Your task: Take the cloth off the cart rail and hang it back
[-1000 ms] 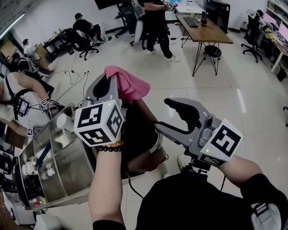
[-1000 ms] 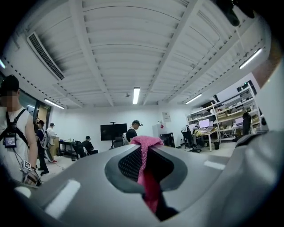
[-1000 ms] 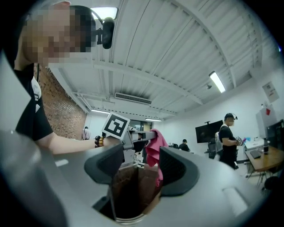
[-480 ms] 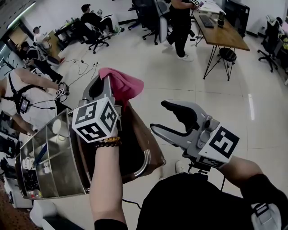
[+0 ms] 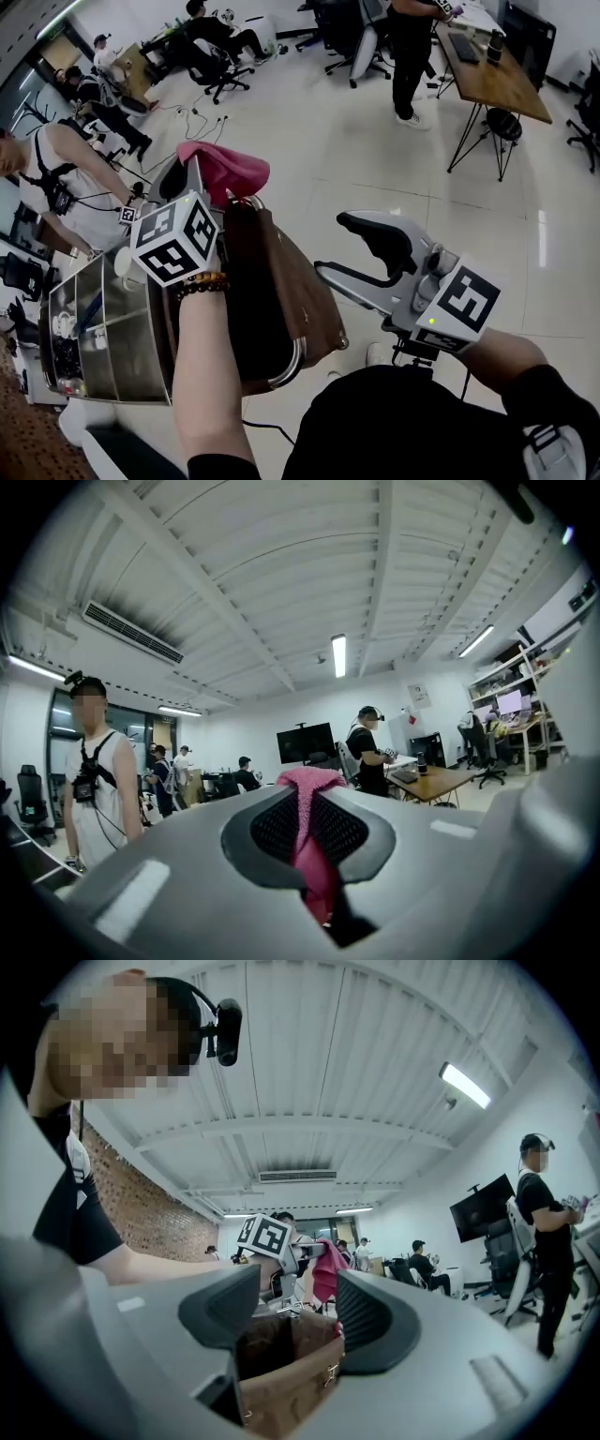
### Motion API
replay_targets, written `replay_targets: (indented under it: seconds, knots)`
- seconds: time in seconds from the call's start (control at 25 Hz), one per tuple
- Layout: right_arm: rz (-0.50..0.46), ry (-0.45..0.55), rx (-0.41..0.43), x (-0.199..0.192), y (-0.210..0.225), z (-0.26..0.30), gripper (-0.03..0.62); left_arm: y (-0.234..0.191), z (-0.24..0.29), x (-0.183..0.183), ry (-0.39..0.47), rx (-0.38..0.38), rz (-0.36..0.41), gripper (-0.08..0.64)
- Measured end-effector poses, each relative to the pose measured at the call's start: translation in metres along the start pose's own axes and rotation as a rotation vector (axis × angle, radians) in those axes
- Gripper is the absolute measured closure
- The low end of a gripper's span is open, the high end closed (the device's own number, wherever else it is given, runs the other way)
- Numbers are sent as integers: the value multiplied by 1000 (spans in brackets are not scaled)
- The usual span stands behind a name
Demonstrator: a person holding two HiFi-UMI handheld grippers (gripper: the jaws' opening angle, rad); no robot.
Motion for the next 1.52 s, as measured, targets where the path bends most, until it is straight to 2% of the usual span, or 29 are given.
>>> replay_targets:
  seconds: [0.12,0.24,0.36,0.48,0.56,0.68,0.76,0.84,0.96,1.08,1.2,1.24,1.36,1.52]
  knots:
    - [9,16,23,2,35,-3,350,-3,31,3,-42,62,55,546]
    - [106,-61,11,-13,52,-4,350,-18,53,-9,-95,120,117,546]
    - [125,-55,17,-25,75,-2,350,-32,77,-25,-165,174,165,546]
    - [133,-46,14,-23,100,7,350,-46,104,-27,-214,210,196,546]
    - [173,-79,1,-21,104,19,350,-63,114,-25,-230,224,208,546]
    - [210,-103,-10,-21,113,35,350,-83,130,-31,-281,237,246,546]
    - [216,-101,-9,-32,121,30,350,-82,139,-52,-322,245,267,546]
    - [167,-51,9,-44,134,22,350,-78,145,-77,-342,255,271,546]
    - [76,51,38,-43,148,27,350,-79,150,-91,-368,251,275,546]
    - [92,32,46,-46,158,29,350,-72,153,-104,-402,241,284,546]
    - [185,-54,30,-58,163,28,350,-62,154,-127,-426,231,291,546]
    - [182,-54,31,-61,161,30,350,-60,149,-135,-433,227,292,546]
    - [93,9,66,-66,153,51,351,-55,131,-155,-455,224,288,546]
    - [101,-8,85,-67,153,64,352,-48,113,-173,-495,230,271,546]
Point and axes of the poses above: the fingertips, and each gripper's own axes: z forward along the fingers, y to its right, x out of its top, the point moved 10 cm from there along -z, backward along the fingers, and after that the axes turned 2 degrees about y, right-handed, at the moved point
